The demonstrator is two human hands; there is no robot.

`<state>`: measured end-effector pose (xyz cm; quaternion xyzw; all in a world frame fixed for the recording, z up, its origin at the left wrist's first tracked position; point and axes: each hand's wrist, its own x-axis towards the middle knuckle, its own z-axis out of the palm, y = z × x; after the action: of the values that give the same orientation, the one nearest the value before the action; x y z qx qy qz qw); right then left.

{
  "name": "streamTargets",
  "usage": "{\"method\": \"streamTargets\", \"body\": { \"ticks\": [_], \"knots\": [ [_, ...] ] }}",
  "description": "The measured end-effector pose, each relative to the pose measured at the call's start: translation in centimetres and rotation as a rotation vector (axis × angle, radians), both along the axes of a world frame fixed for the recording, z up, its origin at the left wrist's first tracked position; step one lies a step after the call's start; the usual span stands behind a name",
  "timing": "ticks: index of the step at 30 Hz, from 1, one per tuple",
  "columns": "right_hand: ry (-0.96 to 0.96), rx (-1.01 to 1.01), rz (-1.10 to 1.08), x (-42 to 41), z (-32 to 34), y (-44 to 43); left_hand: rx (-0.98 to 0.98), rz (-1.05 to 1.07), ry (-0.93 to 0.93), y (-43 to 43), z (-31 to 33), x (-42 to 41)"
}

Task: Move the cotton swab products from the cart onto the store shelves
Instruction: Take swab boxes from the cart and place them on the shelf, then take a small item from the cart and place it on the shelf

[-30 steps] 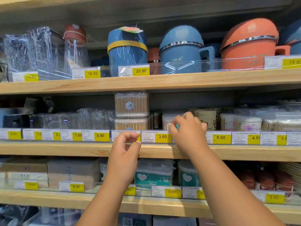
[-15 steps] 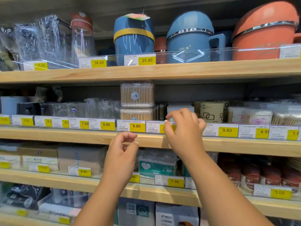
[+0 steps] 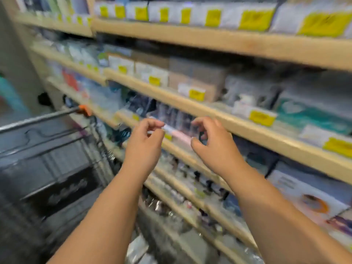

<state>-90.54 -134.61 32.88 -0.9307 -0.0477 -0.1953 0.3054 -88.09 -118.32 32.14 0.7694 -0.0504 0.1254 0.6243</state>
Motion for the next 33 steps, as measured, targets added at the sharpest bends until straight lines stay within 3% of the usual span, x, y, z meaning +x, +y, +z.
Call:
{"method": "streamTargets", "body": {
  "ticks": [5,12,19,29,33],
  "knots": [
    [0.357,0.115,0.208,2.4,-9.3,6.8,0.098,0.214,0.253,9.4,-8.4,0.2],
    [0.807,0.097,0.382,4.3,-20.1,14.6,0.139,0.467,0.597,22.2,-20.7,-0.8],
    [1.085,0.059,0.386,5.9,-28.9,21.5,0.174,0.498,0.863,28.2,-31.0,-1.8],
    [1.274,-0.122,0.334,7.1,-40.4,25.3,0.189,0.314,1.334,31.1,-46.7,-2.9],
    [1.299,-0.095,0.257,7.1,-42.9,24.8,0.167,0.367,1.49,30.6,-52.5,-3.2]
  ]
}}
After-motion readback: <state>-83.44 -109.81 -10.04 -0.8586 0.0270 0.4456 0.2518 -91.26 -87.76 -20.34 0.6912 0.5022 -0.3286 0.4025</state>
